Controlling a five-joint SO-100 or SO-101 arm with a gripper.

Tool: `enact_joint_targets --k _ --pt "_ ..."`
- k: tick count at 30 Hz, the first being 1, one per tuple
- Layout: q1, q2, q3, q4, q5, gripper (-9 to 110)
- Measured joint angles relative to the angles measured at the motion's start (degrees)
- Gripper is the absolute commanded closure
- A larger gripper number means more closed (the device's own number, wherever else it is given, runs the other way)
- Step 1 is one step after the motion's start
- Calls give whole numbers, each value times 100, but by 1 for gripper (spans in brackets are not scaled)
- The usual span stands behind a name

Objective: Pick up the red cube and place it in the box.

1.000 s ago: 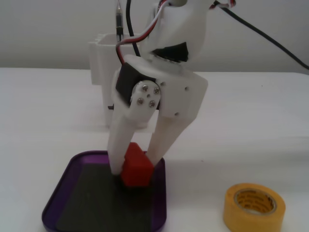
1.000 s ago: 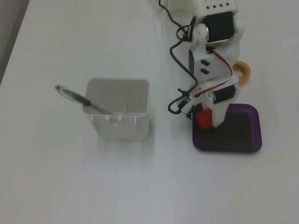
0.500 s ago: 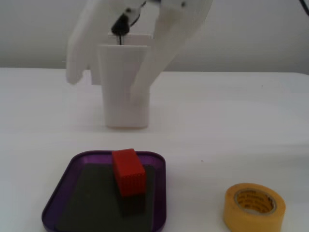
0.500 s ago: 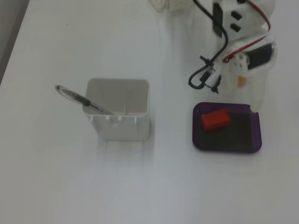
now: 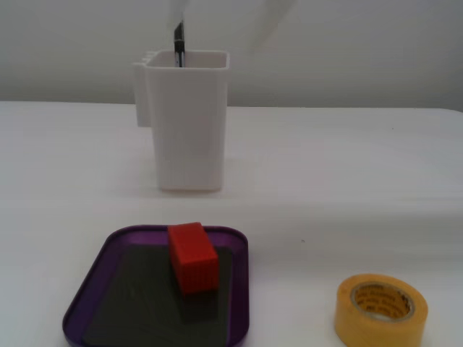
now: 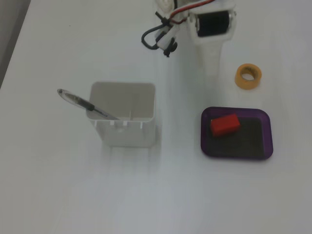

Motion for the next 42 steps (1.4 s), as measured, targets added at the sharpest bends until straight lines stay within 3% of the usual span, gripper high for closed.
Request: enact_joint_targets --k 16,22,42 --pt "185 4228 6311 -1775 88 80" --pt "870 5572 8244 -2531 88 80" --pt "1063 9141 11725 -3032 519 80"
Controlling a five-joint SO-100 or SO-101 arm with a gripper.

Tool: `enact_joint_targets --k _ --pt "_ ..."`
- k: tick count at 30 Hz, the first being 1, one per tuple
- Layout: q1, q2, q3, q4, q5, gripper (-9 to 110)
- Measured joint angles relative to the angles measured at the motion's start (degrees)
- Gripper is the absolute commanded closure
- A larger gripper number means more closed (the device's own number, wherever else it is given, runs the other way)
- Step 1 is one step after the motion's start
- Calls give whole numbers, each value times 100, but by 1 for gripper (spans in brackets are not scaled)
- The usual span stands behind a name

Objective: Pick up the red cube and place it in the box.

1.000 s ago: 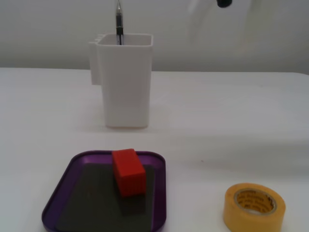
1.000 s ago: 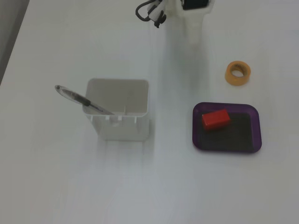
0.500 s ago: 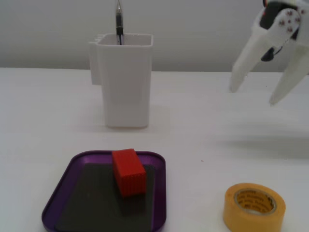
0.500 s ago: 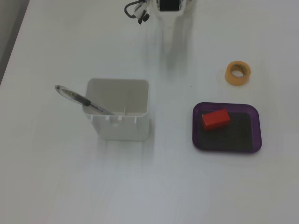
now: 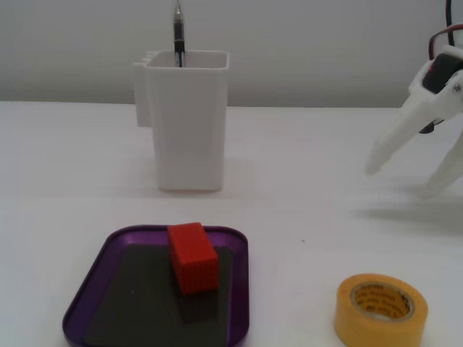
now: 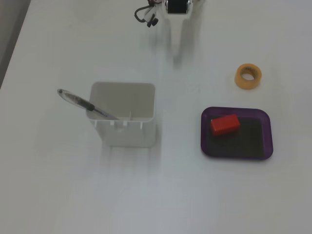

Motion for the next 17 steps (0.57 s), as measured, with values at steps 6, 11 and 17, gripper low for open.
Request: enact_joint_targets --k 6,11,17 --pt "9 668 545 -202 580 80" --pt "0 1020 853 -220 606 80" --pt "-9 1116 905 -220 606 88"
